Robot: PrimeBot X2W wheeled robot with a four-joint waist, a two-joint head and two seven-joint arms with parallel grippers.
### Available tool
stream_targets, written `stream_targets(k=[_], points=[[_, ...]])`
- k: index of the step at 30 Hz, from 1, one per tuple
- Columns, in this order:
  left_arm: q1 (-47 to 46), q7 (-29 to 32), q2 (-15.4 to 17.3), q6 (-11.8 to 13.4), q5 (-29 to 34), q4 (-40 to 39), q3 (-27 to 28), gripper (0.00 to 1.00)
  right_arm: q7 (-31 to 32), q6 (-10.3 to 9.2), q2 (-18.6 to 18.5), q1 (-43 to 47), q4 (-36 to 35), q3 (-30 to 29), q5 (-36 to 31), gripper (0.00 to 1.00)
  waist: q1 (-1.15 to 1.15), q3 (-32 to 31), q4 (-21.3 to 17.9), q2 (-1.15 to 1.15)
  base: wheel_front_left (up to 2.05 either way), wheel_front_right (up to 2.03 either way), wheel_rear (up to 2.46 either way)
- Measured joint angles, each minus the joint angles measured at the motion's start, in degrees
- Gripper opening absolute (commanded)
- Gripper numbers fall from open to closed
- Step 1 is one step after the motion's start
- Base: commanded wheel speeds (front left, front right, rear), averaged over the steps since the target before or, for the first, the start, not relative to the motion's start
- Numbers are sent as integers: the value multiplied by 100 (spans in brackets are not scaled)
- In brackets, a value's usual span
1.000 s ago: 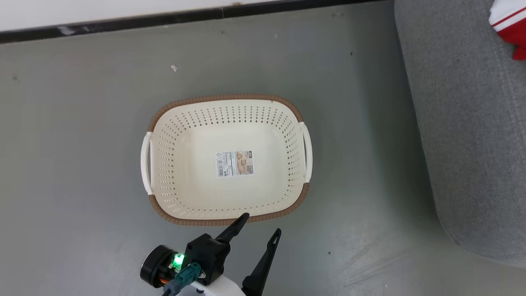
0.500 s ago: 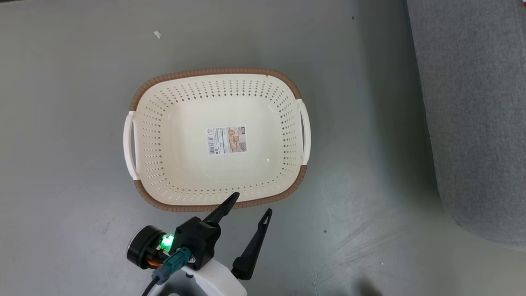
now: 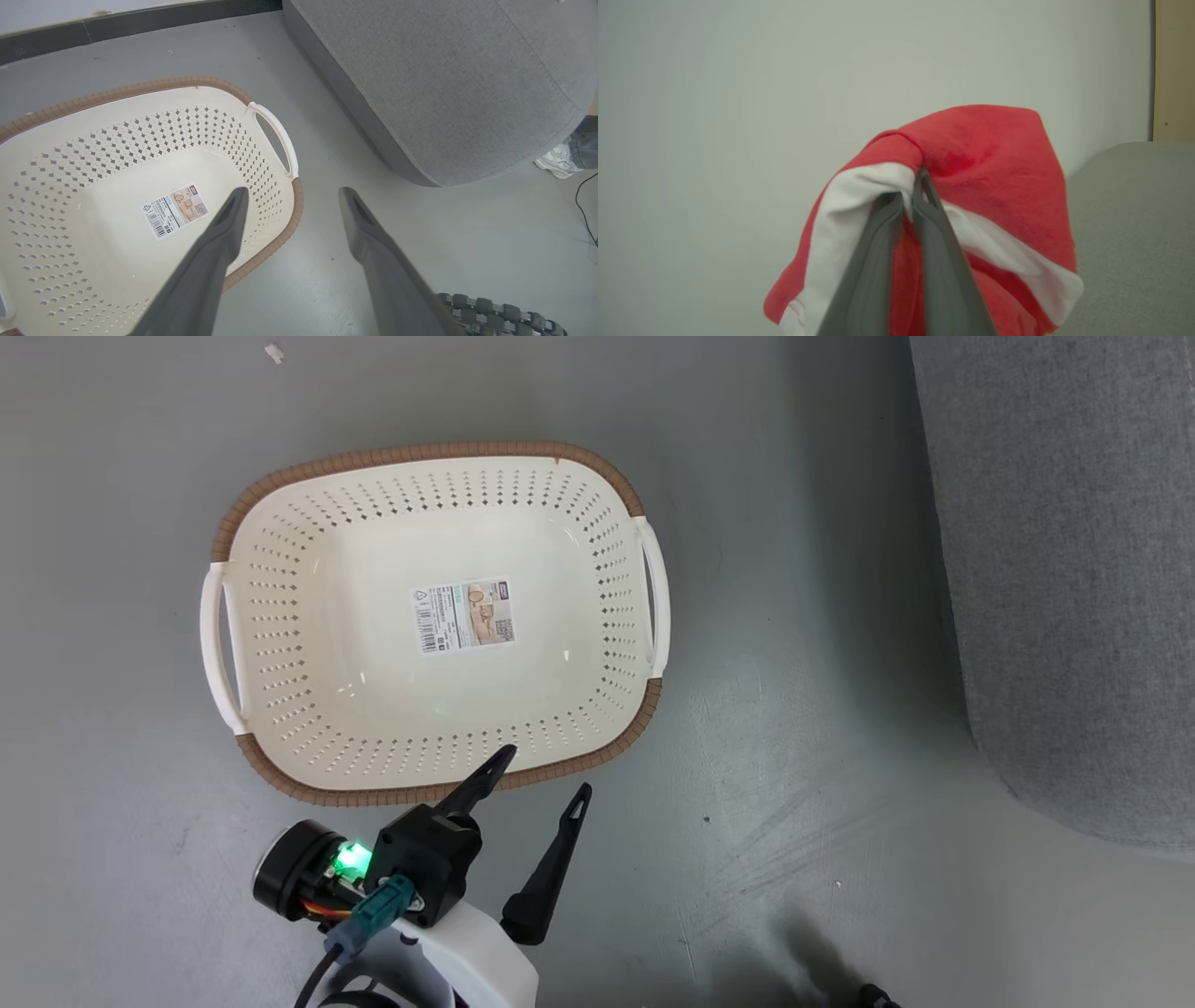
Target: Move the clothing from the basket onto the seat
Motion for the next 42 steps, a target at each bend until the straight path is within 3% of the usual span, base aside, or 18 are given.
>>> stream_targets(k=[18,20,22,31,42], points=[[-177,105,124,157,177,-309,252,100,-220,0,736,738,656,27,155,0,0,599,-394,0,0,0,0],[-205,103,137,160,202,-326,293,100,-280,0,740,731,787,54,229,36,0,645,-441,0,0,0,0],[-251,97,169,183,248,-324,342,100,-409,0,779,731,932,100,237,100,0,671,-496,0,0,0,0],[-486,-45,76,165,245,-287,354,100,-849,0,636,759,1217,532,419,100,0,552,-608,0,0,0,0],[-719,-434,-8,93,64,-93,582,100,-1169,0,555,1372,994,1386,960,100,0,219,-658,0,0,0,0]])
